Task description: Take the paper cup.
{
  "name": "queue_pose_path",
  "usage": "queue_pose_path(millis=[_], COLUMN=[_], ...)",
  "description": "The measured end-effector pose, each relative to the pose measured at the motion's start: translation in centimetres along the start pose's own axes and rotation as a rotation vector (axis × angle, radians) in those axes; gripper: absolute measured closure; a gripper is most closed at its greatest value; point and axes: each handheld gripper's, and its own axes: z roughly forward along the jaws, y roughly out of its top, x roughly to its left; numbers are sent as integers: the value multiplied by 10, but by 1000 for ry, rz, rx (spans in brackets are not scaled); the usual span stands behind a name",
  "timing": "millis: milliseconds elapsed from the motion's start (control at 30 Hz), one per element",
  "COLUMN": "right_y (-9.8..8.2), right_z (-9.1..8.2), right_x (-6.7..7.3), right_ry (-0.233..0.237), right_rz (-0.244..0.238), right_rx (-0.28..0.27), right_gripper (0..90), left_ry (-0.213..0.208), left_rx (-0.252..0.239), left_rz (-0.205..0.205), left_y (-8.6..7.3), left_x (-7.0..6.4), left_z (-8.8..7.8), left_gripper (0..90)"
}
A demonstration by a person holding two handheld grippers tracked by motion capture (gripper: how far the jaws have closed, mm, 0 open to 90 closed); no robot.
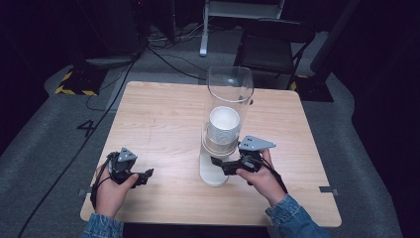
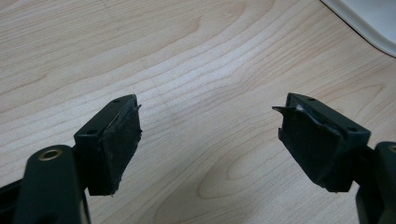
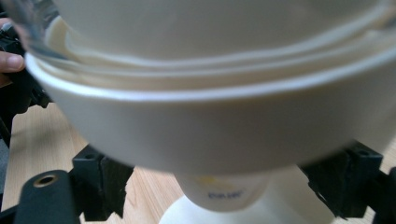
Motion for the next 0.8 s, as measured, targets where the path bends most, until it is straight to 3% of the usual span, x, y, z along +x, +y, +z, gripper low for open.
queue_pose_path(millis=[200, 300, 800], right_y=[-4, -7, -9], right_z=[11, 13, 13], right_x=[3, 3, 2], right_ry=[-17, -46, -58], right_rz=[-9, -7, -31], right_rx=[-8, -32, -46], right_gripper=[230, 307, 325], left_ry=[-3, -4, 2], left_rx=[3, 4, 0], left_rz=[4, 7, 1], left_y=[0, 0, -1], left_x=[1, 1, 1], left_z=[0, 0, -1], left_gripper=[208, 208, 208])
